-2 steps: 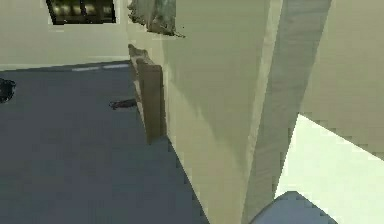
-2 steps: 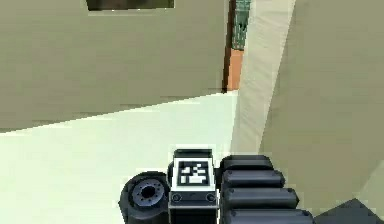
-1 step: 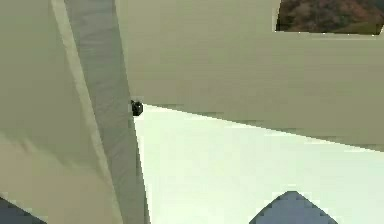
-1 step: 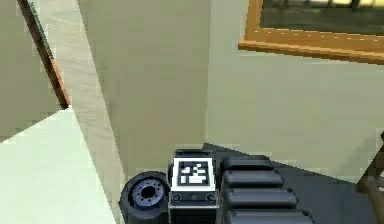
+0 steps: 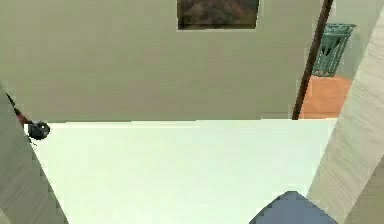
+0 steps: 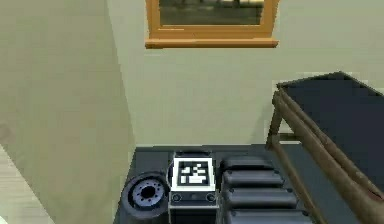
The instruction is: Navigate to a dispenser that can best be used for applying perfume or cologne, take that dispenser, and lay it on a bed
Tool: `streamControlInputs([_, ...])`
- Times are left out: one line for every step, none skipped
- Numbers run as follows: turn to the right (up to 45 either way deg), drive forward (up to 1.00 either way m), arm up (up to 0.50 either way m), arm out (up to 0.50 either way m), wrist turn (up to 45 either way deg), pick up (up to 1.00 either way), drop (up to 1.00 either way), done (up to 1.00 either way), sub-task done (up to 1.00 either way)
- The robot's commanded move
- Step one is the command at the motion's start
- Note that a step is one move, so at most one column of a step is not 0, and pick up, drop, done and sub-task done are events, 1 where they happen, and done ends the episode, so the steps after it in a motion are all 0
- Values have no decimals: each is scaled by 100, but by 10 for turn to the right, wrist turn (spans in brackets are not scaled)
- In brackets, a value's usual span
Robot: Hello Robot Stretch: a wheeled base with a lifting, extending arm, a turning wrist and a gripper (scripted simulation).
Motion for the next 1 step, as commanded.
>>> streamControlInputs([0,70,0,0,0,0,0,0,0])
